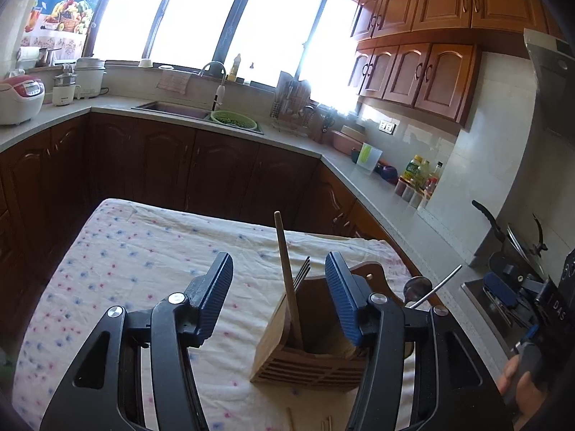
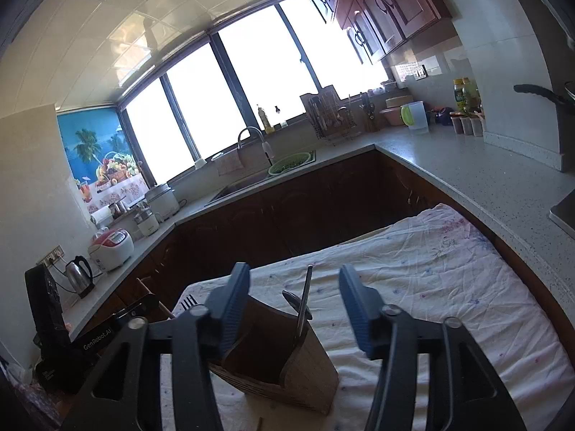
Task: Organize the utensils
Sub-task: 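Move both open grippers back over the remaining chopsticks, then close the left gripper on a metal chopstick while the right grasps a wooden chopstick, then lift the metal chopstick with the left gripper while the right carries the wooden chopstick to the holder, then open the left gripper over the holder while the right releases its chopstick there, then move both open grippers back over the remaining chopsticks, then close the left gripper on a wooden chopstick while the right grasps another wooden chopstick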
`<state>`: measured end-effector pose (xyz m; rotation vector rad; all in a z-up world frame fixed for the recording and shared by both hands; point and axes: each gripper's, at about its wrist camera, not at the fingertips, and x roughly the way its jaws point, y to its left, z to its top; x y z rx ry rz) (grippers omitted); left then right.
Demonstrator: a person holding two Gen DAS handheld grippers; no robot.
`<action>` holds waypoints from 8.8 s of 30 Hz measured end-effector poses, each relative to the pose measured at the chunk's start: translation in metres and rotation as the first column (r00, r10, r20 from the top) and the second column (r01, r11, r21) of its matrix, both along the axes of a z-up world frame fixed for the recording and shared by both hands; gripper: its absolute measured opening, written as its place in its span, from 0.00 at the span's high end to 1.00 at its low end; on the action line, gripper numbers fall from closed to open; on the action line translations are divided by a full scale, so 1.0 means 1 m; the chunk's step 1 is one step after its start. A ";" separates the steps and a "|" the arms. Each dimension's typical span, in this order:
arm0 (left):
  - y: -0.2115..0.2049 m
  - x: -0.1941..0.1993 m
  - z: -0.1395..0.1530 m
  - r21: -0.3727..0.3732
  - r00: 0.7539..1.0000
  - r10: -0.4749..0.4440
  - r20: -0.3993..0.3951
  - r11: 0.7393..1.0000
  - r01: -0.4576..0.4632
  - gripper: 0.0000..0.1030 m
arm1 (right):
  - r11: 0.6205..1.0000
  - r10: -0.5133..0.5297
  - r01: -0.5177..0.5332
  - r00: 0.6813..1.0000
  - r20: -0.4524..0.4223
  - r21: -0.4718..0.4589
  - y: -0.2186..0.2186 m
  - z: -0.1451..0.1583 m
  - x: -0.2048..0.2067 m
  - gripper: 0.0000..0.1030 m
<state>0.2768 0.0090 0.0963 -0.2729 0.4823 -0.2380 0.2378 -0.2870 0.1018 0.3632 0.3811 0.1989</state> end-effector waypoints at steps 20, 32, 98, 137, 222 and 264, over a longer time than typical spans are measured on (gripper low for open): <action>0.043 -0.105 -0.029 0.029 0.993 0.076 -0.094 0.997 -0.074 0.22 | 0.998 -0.040 0.040 0.999 0.005 0.039 -0.021 -0.018 -0.099 0.03; 0.043 -0.129 -0.076 0.050 0.973 0.078 -0.219 0.996 -0.068 0.22 | 0.999 -0.043 0.045 0.991 -0.130 0.016 -0.020 -0.067 -0.122 0.03; 0.027 -0.107 -0.082 0.012 0.940 -0.097 -0.328 0.994 0.106 0.96 | 0.980 0.067 -0.123 0.945 -0.320 -0.158 0.025 -0.097 -0.076 0.95; 0.013 -0.090 0.070 0.021 0.991 -0.117 0.058 0.993 0.116 0.96 | 0.996 0.029 -0.021 0.996 0.084 -0.092 0.015 0.044 -0.076 0.95; 0.009 -0.127 -0.067 0.042 0.989 0.019 -0.148 0.999 -0.012 0.07 | 0.998 -0.060 0.062 0.996 -0.072 0.033 -0.019 -0.058 -0.118 0.02; -0.056 -0.046 -0.137 0.124 0.889 -0.135 -0.437 0.970 0.209 0.57 | 0.973 0.107 -0.195 0.859 -0.501 -0.125 0.050 -0.169 -0.055 0.89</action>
